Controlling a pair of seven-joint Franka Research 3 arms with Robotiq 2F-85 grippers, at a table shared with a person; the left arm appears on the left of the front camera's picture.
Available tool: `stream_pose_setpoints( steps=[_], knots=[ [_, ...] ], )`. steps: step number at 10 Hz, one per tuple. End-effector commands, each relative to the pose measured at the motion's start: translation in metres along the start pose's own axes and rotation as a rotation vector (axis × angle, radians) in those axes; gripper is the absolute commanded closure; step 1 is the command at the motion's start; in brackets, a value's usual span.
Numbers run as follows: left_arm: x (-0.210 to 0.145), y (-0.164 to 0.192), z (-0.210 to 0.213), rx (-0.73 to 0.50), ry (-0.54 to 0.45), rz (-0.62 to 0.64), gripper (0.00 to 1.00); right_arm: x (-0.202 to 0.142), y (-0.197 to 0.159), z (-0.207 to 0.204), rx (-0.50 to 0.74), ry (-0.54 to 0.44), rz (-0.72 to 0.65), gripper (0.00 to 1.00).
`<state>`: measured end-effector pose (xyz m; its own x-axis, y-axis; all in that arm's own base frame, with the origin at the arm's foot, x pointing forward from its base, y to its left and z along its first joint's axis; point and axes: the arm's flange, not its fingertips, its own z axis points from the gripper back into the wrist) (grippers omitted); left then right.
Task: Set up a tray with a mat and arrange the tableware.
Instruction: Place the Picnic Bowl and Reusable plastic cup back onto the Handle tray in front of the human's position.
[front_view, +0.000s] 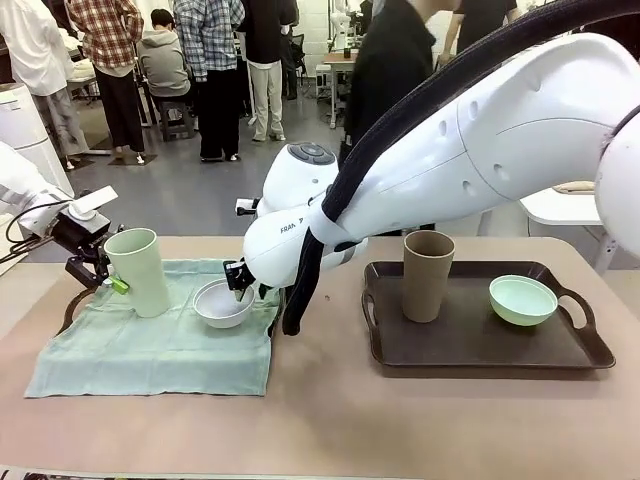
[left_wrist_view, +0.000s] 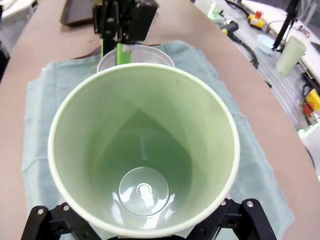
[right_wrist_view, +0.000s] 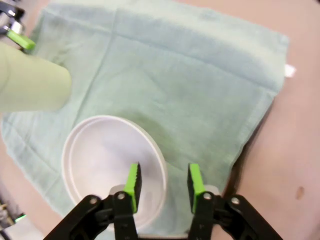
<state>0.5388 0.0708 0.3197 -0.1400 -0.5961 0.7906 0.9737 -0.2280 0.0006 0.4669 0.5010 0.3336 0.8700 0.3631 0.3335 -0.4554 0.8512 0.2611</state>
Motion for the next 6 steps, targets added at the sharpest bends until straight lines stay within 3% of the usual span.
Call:
stream_pose_setpoints(
  steps=[1,6],
  knots=[
    [0.008,-0.007,0.01,0.022,0.054,0.093,0.0,-0.006,0.015,0.028,-0.141,0.05,-0.02,0.05],
    [0.035,-0.055,0.068,0.026,0.263,0.322,0.0,-0.031,0.047,0.132,-0.154,-0.044,-0.049,0.05]
  ],
)
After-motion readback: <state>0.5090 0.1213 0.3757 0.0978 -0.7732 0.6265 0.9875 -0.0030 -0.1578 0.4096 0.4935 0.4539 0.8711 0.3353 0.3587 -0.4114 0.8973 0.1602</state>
